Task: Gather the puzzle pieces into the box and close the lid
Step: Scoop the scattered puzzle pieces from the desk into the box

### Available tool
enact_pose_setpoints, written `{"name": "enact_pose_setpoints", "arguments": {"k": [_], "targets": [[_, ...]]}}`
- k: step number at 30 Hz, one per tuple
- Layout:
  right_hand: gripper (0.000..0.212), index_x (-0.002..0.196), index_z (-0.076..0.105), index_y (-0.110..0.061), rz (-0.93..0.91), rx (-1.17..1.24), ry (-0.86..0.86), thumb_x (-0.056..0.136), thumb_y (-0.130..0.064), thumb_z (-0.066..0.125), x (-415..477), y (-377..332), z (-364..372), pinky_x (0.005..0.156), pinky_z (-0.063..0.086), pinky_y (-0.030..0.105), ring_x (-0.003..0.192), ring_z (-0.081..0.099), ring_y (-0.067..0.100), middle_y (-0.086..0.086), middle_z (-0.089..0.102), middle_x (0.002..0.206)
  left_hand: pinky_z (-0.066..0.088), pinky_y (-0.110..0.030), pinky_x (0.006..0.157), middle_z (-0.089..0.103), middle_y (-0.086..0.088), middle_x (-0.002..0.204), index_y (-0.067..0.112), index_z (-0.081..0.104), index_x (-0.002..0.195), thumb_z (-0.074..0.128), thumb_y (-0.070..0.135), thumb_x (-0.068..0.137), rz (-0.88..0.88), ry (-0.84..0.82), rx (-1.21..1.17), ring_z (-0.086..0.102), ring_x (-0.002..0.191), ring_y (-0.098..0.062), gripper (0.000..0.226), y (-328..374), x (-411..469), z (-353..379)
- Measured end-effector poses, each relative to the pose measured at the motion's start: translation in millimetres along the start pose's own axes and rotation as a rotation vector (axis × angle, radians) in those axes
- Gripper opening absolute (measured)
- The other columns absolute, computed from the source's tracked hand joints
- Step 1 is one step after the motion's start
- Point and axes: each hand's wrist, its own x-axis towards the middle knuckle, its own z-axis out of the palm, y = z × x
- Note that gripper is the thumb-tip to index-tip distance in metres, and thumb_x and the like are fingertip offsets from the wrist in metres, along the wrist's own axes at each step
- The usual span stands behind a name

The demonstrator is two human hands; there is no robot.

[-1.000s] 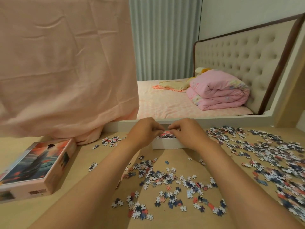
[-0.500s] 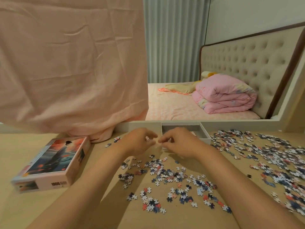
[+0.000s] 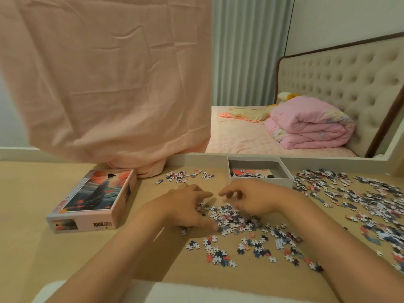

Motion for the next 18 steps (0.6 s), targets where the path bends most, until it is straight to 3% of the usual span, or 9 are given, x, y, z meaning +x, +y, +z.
{"name": "enact_pose_setpoints", "arguments": {"k": [2,5,7,13,15,18], "targets": [[0.072,0.149,0.04,-0.033,0.102,-0.065,-0.073,0.085,-0.039,0.073,-5.2,5.1,-4.7,0.099,0.042,0.029,0.116,0.054,0.012,-0.006,0.05,0.143,0.03,-0.045,0.111,0.029,0.016,0.145,0.046,0.024,0.149,0.053,0.097,0.051,0.007,0.007,0.092,0.026,0.134,-0.017,0.114,5.5,-1.6,7.4],[0.11,0.152,0.031,-0.035,0.304,-0.148,-0.207,0.06,-0.056,0.087,-14.6,13.6,-5.9,0.105,0.046,0.04,0.126,0.054,0.023,-0.003,0.044,0.151,0.028,-0.042,0.109,0.029,0.01,0.142,0.041,0.027,0.15,0.055,0.093,0.057,0.062,0.045,0.134,0.023,0.131,-0.017,0.11,19.2,2.1,14.6],[0.108,0.149,0.036,-0.035,0.34,-0.127,-0.209,0.057,-0.054,0.09,-18.3,15.7,-2.6,0.1,0.05,0.041,0.122,0.057,0.025,-0.003,0.048,0.148,0.031,-0.04,0.106,0.032,0.008,0.139,0.039,0.031,0.149,0.056,0.089,0.063,0.081,0.071,0.101,0.026,0.129,-0.017,0.103,24.6,7.2,16.7],[0.069,0.139,0.056,-0.025,0.233,-0.083,-0.04,0.078,-0.042,0.082,-12.5,8.5,6.4,0.095,0.047,0.029,0.108,0.059,0.014,-0.005,0.063,0.123,0.038,-0.042,0.106,0.043,0.008,0.127,0.037,0.048,0.141,0.063,0.074,0.074,0.109,0.127,-0.058,0.032,0.127,-0.014,0.078,22.7,12.8,18.2],[0.071,0.142,0.053,-0.024,0.202,-0.065,-0.018,0.079,-0.042,0.08,-11.3,7.0,7.6,0.093,0.046,0.027,0.107,0.058,0.013,-0.006,0.062,0.122,0.038,-0.04,0.105,0.044,0.009,0.13,0.035,0.044,0.144,0.064,0.075,0.073,0.126,0.141,-0.061,0.033,0.128,-0.014,0.084,18.3,11.1,16.7],[0.09,0.15,0.04,-0.024,0.219,-0.045,-0.05,0.075,-0.05,0.081,-11.5,6.6,5.7,0.101,0.045,0.031,0.121,0.056,0.019,0.0,0.055,0.139,0.038,-0.04,0.106,0.037,0.009,0.139,0.033,0.027,0.152,0.06,0.083,0.066,0.062,0.15,0.024,0.03,0.132,-0.014,0.105,13.7,6.4,11.9]]}}
